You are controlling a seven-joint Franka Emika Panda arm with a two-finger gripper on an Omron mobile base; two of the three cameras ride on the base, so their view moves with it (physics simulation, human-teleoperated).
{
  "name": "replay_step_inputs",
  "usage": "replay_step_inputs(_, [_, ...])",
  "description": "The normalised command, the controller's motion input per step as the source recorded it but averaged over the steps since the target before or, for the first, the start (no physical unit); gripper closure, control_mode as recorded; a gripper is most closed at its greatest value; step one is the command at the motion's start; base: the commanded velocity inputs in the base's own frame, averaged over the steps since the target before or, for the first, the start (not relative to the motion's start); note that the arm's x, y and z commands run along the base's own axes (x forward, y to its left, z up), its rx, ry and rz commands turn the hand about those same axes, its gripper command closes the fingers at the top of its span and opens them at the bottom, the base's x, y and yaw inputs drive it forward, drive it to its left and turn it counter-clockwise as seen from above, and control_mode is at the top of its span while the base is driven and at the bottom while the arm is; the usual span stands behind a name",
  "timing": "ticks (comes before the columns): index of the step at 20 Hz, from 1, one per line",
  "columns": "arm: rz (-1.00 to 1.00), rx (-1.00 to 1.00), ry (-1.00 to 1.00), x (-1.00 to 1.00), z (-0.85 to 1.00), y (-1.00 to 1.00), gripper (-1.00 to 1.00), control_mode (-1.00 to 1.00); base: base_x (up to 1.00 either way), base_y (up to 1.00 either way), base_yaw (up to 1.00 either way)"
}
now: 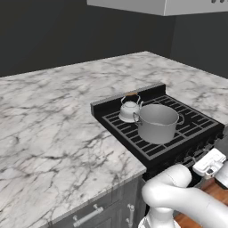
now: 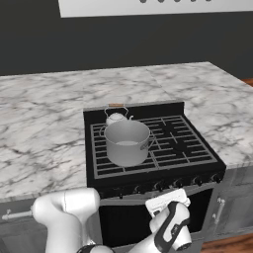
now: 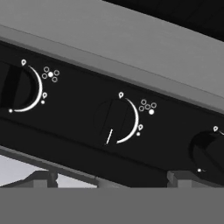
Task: Pick the kettle from the cabinet and place it on a stove burner. Then pick the pot from the counter and place it on another stove burner. Finally, turn both burners on.
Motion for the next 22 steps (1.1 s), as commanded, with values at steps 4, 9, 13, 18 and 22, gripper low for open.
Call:
replay_step_inputs(4, [0.0,0.0,0.01,0.16,-0.06,0.0,-1.0,-1.0,0.0,0.0,0.0])
replay_step_inputs(9, [0.0,0.0,0.01,0.12,-0.1,0.0,-1.0,-1.0,0.0,0.0,0.0])
replay_step_inputs(13, [0.0,0.0,0.02,0.1,-0.13,0.0,-1.0,-1.0,0.0,0.0,0.0])
replay_step_inputs(18, [0.0,0.01,0.03,0.11,-0.12,0.0,-1.0,-1.0,0.0,0.0,0.0])
replay_step_inputs(22, [0.0,0.01,0.01,0.11,-0.09,0.0,-1.0,-1.0,0.0,0.0,0.0])
